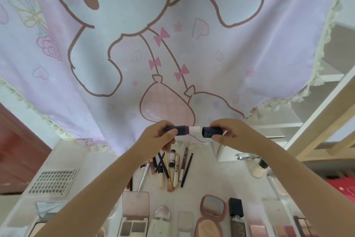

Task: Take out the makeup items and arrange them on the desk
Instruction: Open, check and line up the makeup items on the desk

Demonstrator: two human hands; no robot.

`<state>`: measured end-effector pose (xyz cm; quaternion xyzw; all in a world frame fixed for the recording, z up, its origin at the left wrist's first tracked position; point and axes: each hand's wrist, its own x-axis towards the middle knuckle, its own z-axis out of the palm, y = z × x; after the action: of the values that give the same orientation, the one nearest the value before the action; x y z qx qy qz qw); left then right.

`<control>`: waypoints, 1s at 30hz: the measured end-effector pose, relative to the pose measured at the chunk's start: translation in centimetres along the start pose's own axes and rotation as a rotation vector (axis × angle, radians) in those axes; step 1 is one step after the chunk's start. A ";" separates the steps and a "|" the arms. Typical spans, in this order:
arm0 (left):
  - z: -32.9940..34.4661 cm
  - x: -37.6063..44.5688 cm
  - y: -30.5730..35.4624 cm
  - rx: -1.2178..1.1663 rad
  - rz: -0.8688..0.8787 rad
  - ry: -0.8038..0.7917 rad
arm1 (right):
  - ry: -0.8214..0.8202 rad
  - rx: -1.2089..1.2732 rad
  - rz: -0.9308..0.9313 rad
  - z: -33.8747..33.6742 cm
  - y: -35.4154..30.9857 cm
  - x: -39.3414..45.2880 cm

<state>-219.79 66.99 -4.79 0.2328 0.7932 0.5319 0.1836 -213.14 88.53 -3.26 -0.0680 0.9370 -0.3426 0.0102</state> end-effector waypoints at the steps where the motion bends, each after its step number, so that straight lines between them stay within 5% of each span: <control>1: 0.4 0.2 -0.2 -0.011 0.000 -0.009 | 0.014 0.012 -0.008 0.1 0.2 0.0; 14: 5.4 2.2 -3.7 -0.092 -0.122 -0.148 | 0.018 0.076 0.138 1.6 4.4 -1.4; 25: 13.6 5.4 -10.4 0.504 -0.075 -0.427 | -0.206 -0.238 0.297 4.2 10.5 -2.4; 30: 17.6 7.0 -12.4 0.513 -0.081 -0.403 | -0.246 -0.379 0.333 5.1 12.9 -2.4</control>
<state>-218.22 80.27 -23.05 0.3403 0.8576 0.2504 0.2932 -211.95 95.36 -15.55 0.0453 0.9743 -0.1440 0.1670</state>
